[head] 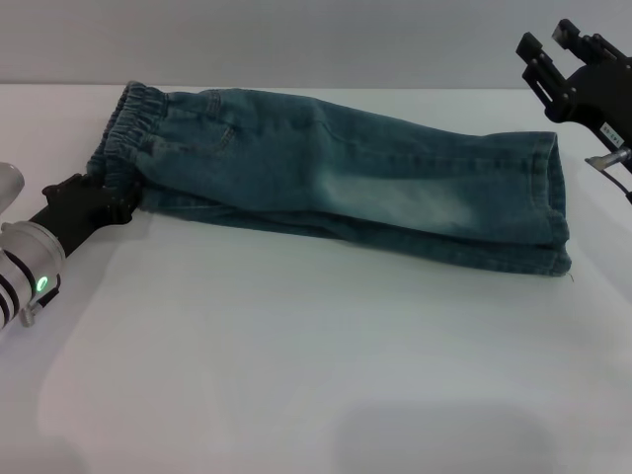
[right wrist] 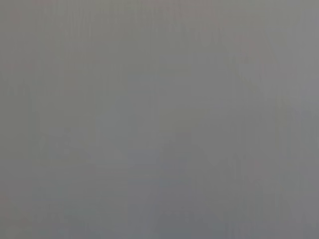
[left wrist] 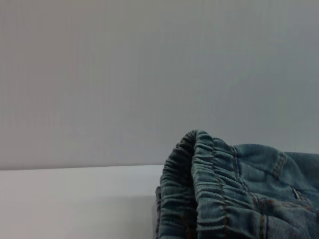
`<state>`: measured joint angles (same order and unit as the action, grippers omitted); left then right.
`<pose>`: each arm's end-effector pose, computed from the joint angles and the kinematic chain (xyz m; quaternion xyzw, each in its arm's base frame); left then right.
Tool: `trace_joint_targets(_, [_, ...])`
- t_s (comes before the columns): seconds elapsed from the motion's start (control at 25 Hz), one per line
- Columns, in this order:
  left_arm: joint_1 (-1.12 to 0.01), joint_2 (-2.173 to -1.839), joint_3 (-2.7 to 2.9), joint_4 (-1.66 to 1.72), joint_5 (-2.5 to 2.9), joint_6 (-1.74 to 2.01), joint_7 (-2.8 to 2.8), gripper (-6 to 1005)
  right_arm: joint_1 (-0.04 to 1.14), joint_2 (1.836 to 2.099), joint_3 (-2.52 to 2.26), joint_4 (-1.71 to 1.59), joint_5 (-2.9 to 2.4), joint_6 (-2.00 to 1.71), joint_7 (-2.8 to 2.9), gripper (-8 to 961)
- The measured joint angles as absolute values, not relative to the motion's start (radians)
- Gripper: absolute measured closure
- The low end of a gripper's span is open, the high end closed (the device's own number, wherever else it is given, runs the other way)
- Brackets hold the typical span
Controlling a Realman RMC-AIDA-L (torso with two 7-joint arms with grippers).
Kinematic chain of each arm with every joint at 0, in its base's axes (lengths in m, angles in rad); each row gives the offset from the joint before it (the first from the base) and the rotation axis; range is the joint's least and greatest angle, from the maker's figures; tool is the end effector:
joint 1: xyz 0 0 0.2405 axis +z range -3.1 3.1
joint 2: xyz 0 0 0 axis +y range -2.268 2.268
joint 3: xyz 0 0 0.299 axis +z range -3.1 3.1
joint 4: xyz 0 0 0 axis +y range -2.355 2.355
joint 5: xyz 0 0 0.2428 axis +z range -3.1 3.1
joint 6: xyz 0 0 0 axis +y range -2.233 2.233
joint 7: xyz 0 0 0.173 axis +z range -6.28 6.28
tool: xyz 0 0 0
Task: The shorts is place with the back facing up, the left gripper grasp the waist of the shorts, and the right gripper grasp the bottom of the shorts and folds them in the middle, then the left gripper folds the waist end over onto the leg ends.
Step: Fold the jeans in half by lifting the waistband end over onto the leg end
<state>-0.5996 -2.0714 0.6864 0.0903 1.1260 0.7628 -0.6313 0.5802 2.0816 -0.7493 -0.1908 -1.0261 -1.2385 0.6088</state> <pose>-0.4000 0.4393 -0.0793 -0.7701 -0.3523 -0.1915 0.4962 0.3153 0.4431 -0.0352 -0.7677 0.1820 0.3889 0.4757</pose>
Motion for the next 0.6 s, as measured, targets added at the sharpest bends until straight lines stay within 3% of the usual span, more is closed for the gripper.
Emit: trace_joint_targets(0.6, [-0.596, -2.072, 0.67, 0.079, 1.126, 0.771, -0.503, 641, 0.586, 2.08, -0.73, -0.192, -1.026, -1.238, 0.608, 485])
